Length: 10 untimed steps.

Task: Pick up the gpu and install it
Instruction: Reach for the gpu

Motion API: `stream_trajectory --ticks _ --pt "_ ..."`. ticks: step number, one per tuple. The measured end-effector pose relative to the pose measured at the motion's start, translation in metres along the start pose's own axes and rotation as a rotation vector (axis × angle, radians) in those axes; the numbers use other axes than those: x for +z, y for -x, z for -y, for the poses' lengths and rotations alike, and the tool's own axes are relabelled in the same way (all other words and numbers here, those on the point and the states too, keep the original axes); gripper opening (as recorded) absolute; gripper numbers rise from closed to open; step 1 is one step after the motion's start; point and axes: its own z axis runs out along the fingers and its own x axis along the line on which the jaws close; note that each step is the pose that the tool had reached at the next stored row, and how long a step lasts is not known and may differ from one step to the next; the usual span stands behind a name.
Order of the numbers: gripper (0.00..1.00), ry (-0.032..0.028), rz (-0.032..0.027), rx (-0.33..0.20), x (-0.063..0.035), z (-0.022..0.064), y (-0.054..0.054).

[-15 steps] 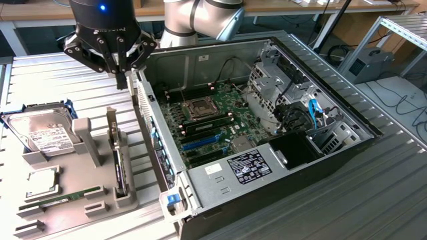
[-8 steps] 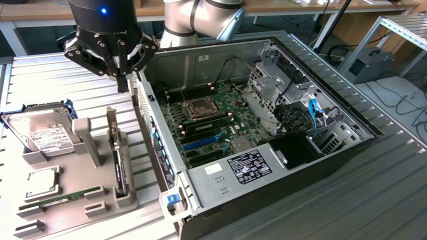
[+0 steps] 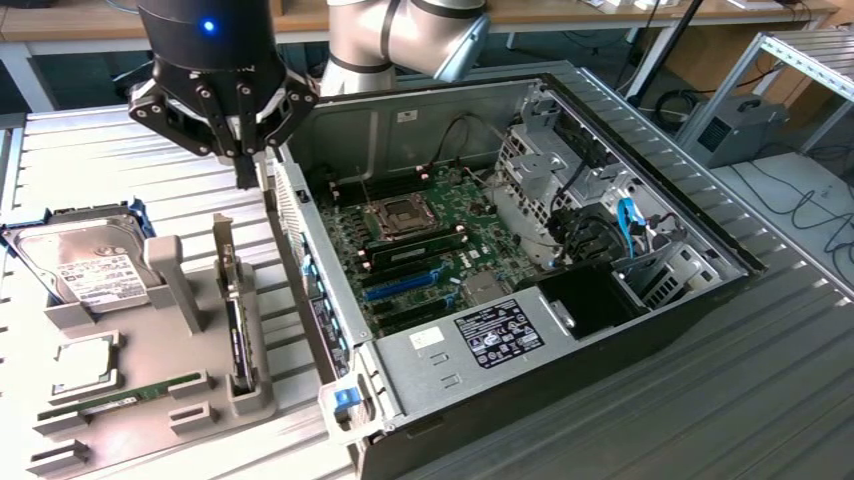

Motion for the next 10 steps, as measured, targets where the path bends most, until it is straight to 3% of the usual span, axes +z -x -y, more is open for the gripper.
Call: stream_trajectory --ticks 10 --pt "0.11 -0.0001 0.0000 0.000 -0.0002 0.0051 0.0004"
